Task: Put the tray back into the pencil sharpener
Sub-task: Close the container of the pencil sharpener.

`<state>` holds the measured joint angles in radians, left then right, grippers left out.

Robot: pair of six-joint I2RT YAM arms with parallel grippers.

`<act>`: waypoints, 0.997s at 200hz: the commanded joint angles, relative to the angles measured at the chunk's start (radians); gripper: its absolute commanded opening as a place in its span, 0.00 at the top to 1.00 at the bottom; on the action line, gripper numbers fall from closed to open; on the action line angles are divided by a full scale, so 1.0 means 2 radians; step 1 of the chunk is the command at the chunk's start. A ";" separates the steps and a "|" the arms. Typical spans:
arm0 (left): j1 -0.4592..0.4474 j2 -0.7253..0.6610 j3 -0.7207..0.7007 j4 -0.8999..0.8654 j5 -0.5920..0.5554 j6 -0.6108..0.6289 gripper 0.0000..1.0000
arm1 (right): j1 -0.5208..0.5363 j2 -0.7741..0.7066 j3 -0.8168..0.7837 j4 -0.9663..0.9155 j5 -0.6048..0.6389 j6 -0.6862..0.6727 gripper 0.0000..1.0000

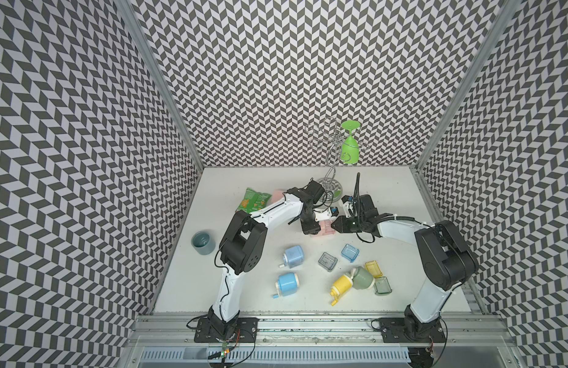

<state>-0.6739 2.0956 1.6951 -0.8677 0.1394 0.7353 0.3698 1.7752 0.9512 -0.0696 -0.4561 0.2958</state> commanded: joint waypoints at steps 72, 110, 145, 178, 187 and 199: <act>-0.008 0.019 0.010 0.007 -0.010 -0.002 0.56 | 0.005 -0.012 -0.015 0.031 -0.036 -0.004 0.81; -0.009 0.018 0.009 0.009 -0.018 -0.002 0.56 | 0.006 -0.012 -0.014 0.020 -0.017 -0.012 0.82; -0.010 0.015 0.011 0.012 -0.022 -0.001 0.56 | 0.009 -0.003 -0.006 -0.003 0.028 -0.023 0.83; -0.011 0.016 0.011 0.011 -0.024 0.001 0.56 | 0.022 0.009 0.002 -0.012 0.047 -0.026 0.83; -0.012 0.014 0.011 0.011 -0.024 0.002 0.56 | 0.023 0.009 0.003 -0.011 0.044 -0.024 0.83; -0.012 0.015 0.011 0.011 -0.024 0.002 0.56 | 0.024 0.008 0.005 -0.010 0.040 -0.023 0.84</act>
<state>-0.6872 2.0964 1.6989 -0.8726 0.0986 0.7353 0.4026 1.7752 0.9360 -0.0902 -0.3828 0.2649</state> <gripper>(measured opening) 0.581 0.165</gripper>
